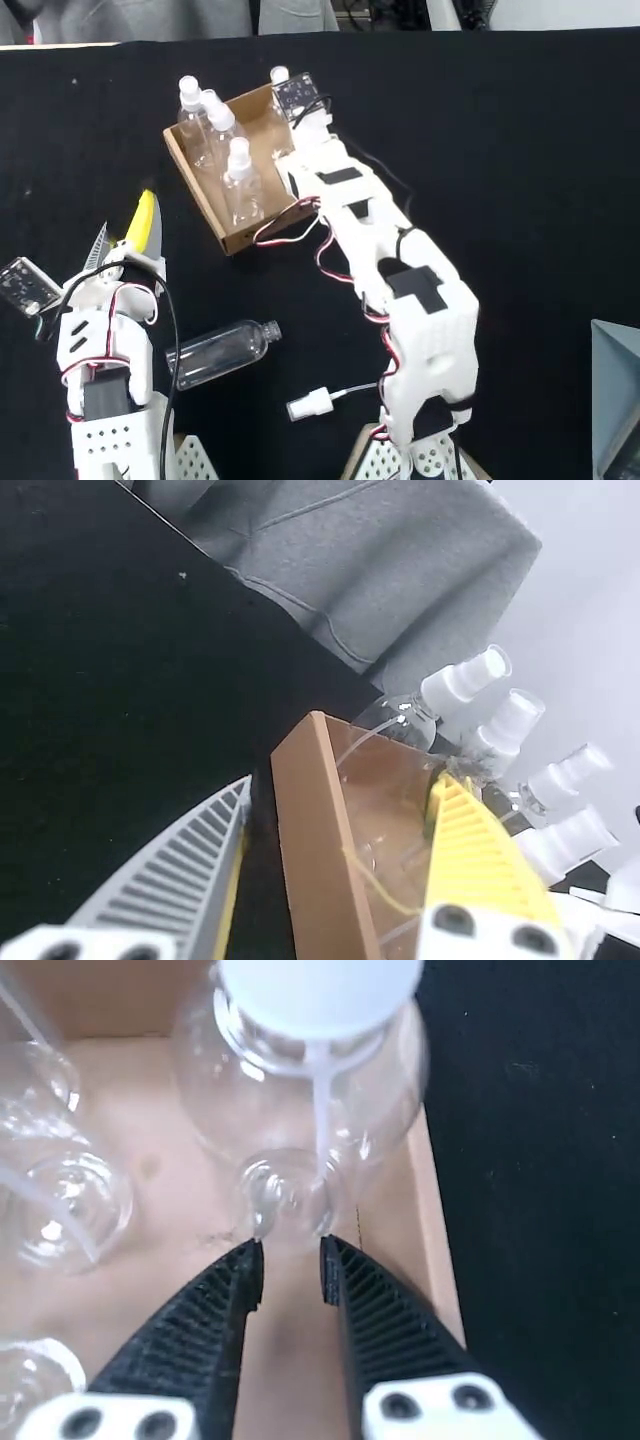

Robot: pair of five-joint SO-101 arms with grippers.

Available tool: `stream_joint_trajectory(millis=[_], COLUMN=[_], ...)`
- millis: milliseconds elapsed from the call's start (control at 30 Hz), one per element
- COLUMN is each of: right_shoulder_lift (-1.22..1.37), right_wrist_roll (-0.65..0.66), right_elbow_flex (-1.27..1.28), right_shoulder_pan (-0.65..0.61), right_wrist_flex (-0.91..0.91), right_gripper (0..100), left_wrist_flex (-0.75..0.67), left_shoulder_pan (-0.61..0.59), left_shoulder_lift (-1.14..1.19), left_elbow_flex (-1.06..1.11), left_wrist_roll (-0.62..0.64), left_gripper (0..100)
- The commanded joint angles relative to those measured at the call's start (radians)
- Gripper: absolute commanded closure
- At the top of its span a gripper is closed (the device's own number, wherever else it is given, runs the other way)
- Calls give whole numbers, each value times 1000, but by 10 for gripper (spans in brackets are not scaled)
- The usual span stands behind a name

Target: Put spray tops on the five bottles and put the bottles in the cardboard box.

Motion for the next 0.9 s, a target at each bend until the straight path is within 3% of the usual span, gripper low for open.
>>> stream_joint_trajectory(millis=[0,333,867], right_shoulder_lift=[10,44,-295], right_wrist_roll=[8,8,8], right_elbow_flex=[-107,-142,21], right_shoulder_pan=[31,32,32], right_wrist_flex=[-28,-8,213], right_gripper=[931,931,931], left_wrist_flex=[6,8,6], left_shoulder_pan=[-8,-8,-50], left_shoulder_lift=[-11,-9,-9], left_elbow_flex=[25,25,25], left_wrist_roll=[-9,-9,-8], left_gripper=[744,744,744])
